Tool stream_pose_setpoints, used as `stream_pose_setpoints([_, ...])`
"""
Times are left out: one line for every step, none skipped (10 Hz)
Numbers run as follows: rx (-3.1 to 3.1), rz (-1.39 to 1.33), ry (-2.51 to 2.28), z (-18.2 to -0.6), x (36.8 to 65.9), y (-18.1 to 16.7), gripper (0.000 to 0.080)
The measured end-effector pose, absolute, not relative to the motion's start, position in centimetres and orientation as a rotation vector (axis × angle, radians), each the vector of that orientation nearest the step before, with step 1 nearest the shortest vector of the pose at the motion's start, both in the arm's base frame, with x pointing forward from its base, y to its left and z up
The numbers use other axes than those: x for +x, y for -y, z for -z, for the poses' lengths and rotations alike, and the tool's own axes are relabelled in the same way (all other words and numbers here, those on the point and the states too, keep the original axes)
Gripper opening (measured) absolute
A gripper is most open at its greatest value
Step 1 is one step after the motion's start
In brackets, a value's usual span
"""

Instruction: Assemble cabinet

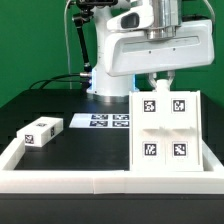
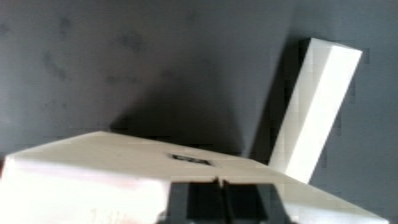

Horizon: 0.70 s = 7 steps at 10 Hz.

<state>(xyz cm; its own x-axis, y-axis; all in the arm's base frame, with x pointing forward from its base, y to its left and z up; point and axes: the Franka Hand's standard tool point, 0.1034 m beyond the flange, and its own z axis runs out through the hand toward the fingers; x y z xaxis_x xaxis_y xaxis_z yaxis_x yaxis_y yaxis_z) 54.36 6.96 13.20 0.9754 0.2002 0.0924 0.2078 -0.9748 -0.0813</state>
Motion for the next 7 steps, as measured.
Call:
stream_pose_setpoints([-3.031,0.120,0.319,-13.48,54.57,-7.17,0.0002])
stream_pose_setpoints([-3.031,0.117,0.319,-13.54,54.60,-7.17,0.0002])
stream_pose_setpoints([-3.031,0.117,0.328,-13.39,54.36,-7.05,0.0002])
stream_pose_setpoints([-3.033,0.133,0.341,-13.12,53.82,-6.80,0.0002])
stream_pose_setpoints([-3.034,0.134,0.343,-13.31,53.64,-6.80,0.0002])
stream_pose_setpoints([-3.034,0.129,0.343,-13.60,53.93,-6.82,0.0002])
stream_pose_setpoints([-3.032,0.126,0.340,-13.89,54.55,-6.78,0.0002])
